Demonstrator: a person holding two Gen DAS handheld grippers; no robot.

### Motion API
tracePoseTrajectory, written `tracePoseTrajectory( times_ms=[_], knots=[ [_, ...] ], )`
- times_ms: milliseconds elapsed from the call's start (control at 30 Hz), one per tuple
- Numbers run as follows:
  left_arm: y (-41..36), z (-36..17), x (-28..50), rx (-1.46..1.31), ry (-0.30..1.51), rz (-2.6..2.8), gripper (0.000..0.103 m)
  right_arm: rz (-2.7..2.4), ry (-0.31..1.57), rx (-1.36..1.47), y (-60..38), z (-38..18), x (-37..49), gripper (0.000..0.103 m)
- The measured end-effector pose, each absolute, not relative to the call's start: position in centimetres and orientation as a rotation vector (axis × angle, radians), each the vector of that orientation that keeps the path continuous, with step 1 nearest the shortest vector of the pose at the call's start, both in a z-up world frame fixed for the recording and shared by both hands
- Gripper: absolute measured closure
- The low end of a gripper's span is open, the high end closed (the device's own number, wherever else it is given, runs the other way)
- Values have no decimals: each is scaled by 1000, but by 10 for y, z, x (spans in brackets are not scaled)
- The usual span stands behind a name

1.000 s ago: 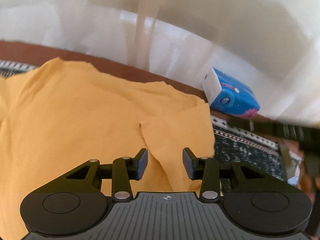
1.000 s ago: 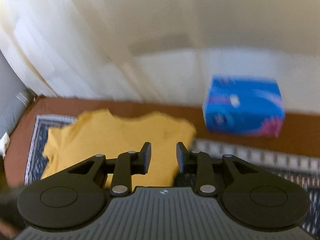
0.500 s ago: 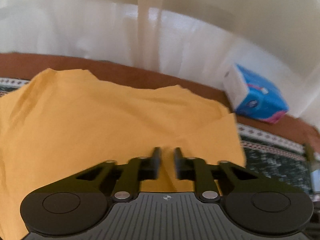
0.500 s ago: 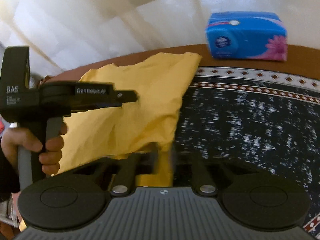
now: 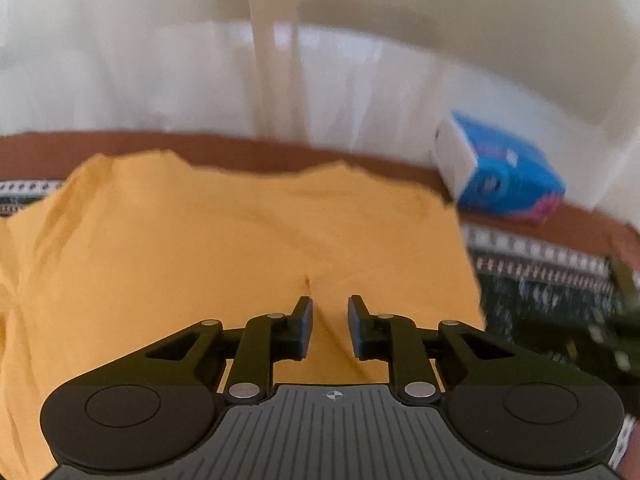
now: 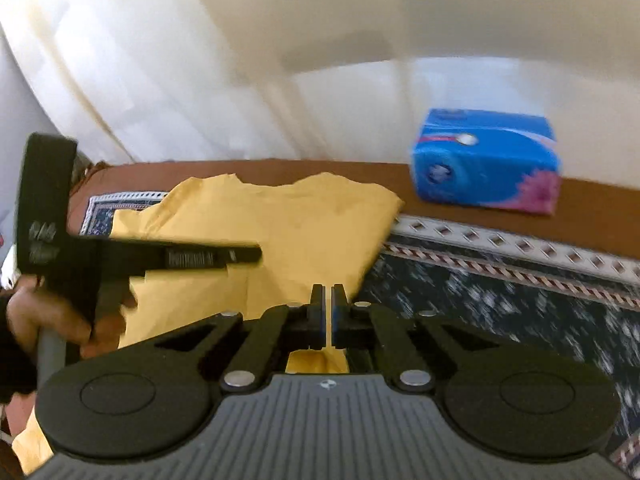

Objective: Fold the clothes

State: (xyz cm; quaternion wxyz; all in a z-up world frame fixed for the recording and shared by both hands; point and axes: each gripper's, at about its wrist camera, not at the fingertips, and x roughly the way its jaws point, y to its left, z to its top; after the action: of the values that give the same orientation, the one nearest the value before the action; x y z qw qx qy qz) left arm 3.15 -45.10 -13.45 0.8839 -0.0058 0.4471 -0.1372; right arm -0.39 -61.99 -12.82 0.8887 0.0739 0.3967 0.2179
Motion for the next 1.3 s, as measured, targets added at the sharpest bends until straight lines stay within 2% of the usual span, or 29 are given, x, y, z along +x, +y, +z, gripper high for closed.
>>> tracePoseTrajectory(
  times_ms=[167,200,233,300,333,500,700,867,933,1167,1300],
  knots=[
    [-444,-127,28,-33,948,-283,67,468,943,123,-602,-156,12,99],
    [-439,-122,22,-58,932,-270,60,465,945,123,-602,-155,11,99],
    [-427,-113,15,-88,901,-240,44,462,940,129,-602,-151,10,94],
    [-395,-96,1,-150,832,-162,26,476,900,134,-599,-132,7,67],
    [-375,-88,-7,-184,797,-116,23,489,868,123,-595,-120,6,52],
    [-265,-77,-33,-319,726,138,23,609,769,79,-546,-71,7,52],
    [-176,-101,-22,-410,777,183,25,710,776,25,-437,-59,27,52],
    [-154,-124,1,-448,827,14,26,725,845,47,-334,-71,55,52],
    [-148,-133,8,-465,849,-55,30,723,873,32,-296,-78,68,52],
    [-138,-147,20,-471,855,-184,30,679,996,-24,-222,-106,105,53],
    [-133,-151,26,-509,864,-222,46,657,1044,-92,-197,-123,114,54]
  ],
)
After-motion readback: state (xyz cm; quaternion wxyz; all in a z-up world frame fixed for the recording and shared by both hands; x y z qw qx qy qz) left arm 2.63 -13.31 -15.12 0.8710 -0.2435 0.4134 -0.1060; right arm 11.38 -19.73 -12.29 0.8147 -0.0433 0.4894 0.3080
